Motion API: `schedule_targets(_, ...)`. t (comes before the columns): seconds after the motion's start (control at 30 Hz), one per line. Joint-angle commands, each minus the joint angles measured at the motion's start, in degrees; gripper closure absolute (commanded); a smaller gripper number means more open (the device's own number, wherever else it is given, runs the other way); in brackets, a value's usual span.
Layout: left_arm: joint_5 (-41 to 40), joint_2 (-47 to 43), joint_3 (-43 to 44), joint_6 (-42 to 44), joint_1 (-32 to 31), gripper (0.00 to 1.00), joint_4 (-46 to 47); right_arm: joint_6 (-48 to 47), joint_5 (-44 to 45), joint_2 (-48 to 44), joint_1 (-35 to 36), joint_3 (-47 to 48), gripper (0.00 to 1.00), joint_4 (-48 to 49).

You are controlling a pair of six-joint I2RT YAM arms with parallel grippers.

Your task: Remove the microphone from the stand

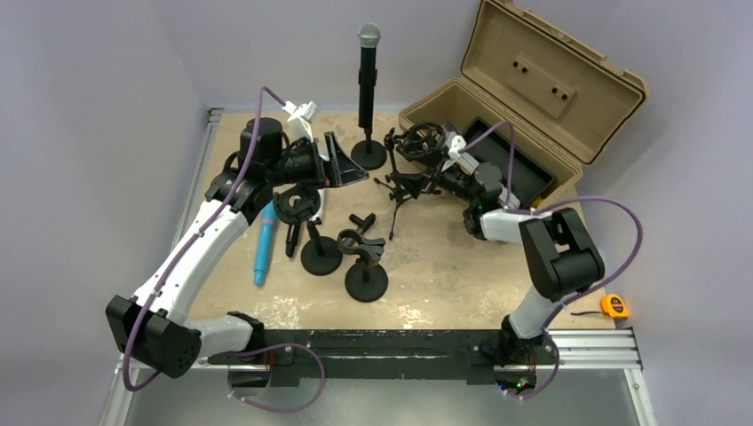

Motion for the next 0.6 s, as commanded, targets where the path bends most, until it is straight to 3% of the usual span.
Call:
schedule_targets(0.0, -1.59, 1.68, 3.87, 3.28, -0.57, 0.17, 1.18, 4.73, 14.87, -8.98, 0.03, -1.21, 0.23, -2.93)
schedule_targets(0.13, -2.84, 3.93, 4.69, 5.04, -1.66, 0.18, 1.26, 7.31, 22.15, -15.71, 0.87, -4.40, 0.19, -9.07)
schedule_targets(0.4, -3.73, 11.13, 8.68, 7.42, -3.59, 0.25, 0.64, 14.36, 26.29, -31.28, 1.22, -12.53, 0.19, -21.33)
schedule_targets(0.57, -3.72, 16.38, 10.31, 7.82, -4.28, 0.33, 1.45, 17.10, 27.93, -43.71, 1.39, -12.50, 0.19, -33.71)
